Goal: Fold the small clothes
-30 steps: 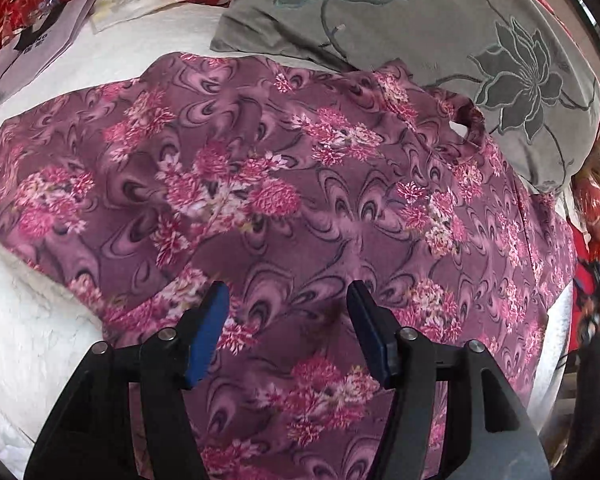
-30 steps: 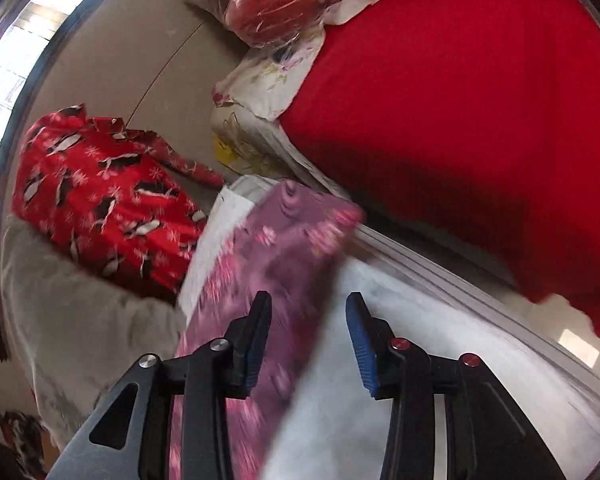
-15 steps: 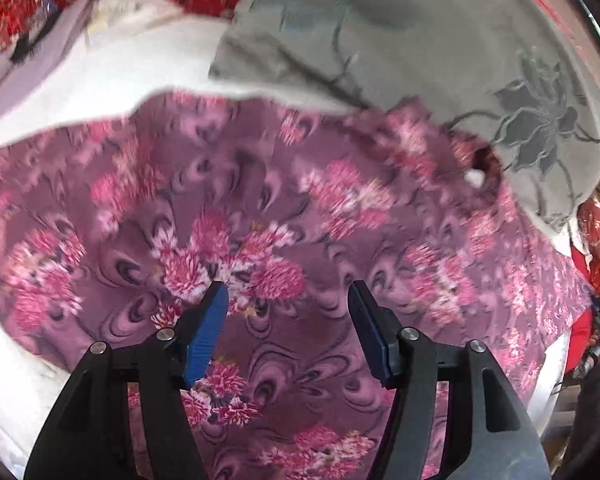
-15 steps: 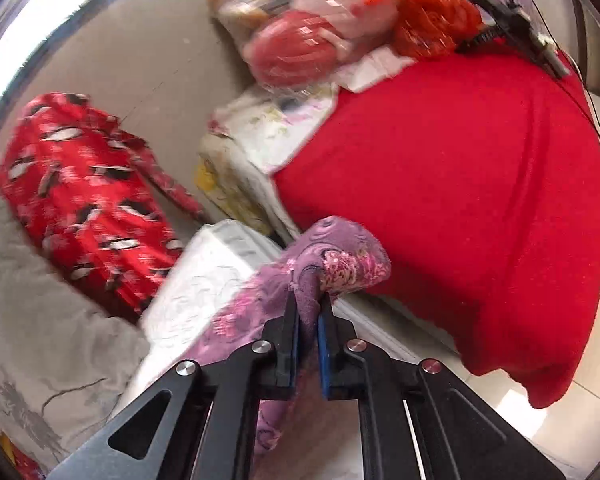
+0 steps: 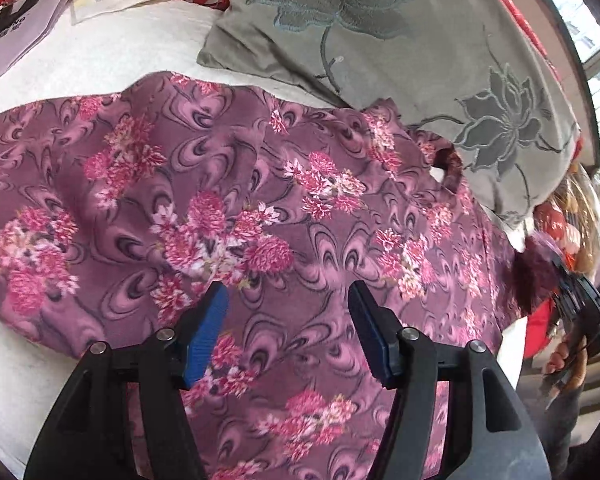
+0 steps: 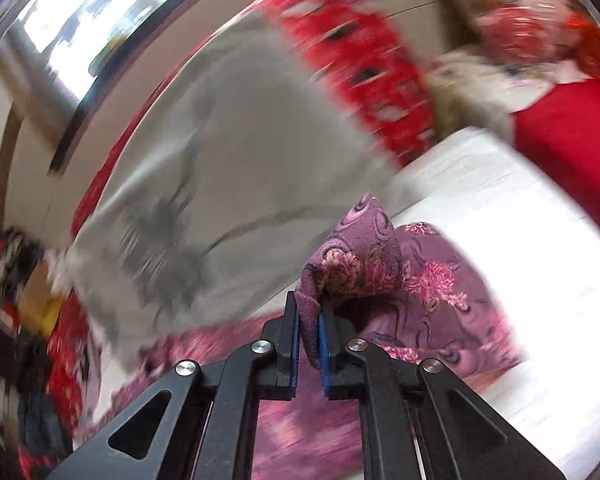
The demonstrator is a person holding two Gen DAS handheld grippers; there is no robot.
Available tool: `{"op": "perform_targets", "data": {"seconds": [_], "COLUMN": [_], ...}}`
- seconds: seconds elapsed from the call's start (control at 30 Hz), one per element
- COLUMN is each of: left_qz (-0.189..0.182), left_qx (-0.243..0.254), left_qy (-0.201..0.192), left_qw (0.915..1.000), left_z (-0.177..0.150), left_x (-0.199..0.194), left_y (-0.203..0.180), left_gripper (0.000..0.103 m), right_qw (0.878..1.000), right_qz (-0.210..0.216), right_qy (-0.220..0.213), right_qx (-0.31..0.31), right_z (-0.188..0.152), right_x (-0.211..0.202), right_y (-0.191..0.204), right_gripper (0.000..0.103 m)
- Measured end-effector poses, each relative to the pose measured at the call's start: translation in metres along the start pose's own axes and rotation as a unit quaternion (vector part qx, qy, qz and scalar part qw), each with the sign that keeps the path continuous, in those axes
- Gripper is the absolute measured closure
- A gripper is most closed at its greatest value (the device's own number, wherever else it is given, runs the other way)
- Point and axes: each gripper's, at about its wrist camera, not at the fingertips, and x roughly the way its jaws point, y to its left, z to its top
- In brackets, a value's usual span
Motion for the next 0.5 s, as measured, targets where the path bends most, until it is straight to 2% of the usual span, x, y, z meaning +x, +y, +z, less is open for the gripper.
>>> {"op": "perform_targets", "data": {"seconds": [0.17,0.27,0.47,0.5], "left_qz": [-0.018,-0.026,-0.032,-0.033], "left_qx": [0.006,0.003,-0.008,-0.010], "left_qy": [-0.007,-0.012,-0.024,-0.025], "left_qw": [0.9998,0.9996,0.9992,0.9991], "left_z": [-0.003,-0.004,-0.002,-0.002], "left_x": [-0.024,-0.036,-0.052,-0.053], "left_y": [0.011,0.023,0.043,0.044], "left_gripper": [0.042,0.042,0.042,0.042], "right_qw": [0.997,0.991,0.972,0.968], "right_qz": [0.038,0.055,0.096,0.100], "right_qy": [0.052,0.080,0.142,0.153], "right_qx": [-0.051,-0.096,-0.163,-0.173], "right_z": [-0.044,-0.076,-0.149,-0.164], "right_x": [0.036,0.054,0.089,0.092], "right_y": [0.086,0.142,0.232,0.242], "right_gripper": [0.095,0.095,0.095,0.091]}}
